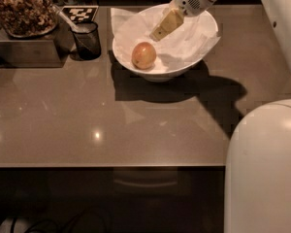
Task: Pick apple from white bowl
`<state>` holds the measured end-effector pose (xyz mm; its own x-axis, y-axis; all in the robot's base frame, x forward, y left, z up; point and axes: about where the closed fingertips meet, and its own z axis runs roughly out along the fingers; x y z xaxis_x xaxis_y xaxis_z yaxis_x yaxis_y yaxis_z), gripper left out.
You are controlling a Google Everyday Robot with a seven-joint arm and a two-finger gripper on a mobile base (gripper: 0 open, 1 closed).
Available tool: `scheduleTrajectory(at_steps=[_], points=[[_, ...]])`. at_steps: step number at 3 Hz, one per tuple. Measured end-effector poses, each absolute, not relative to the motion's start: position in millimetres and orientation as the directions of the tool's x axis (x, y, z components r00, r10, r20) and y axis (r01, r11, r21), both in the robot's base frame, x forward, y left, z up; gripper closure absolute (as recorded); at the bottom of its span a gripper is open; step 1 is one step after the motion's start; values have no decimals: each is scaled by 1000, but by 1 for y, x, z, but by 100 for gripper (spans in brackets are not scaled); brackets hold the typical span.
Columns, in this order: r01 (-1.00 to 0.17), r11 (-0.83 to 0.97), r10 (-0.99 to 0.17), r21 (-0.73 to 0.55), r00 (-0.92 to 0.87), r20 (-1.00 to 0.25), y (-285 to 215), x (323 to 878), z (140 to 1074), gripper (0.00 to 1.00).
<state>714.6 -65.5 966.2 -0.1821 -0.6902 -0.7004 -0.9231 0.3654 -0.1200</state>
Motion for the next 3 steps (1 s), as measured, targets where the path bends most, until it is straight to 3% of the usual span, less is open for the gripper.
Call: scheduleTrajectory(at_steps=[3], points=[[-943, 330, -673, -29, -213, -709, -35, 720, 922, 27]])
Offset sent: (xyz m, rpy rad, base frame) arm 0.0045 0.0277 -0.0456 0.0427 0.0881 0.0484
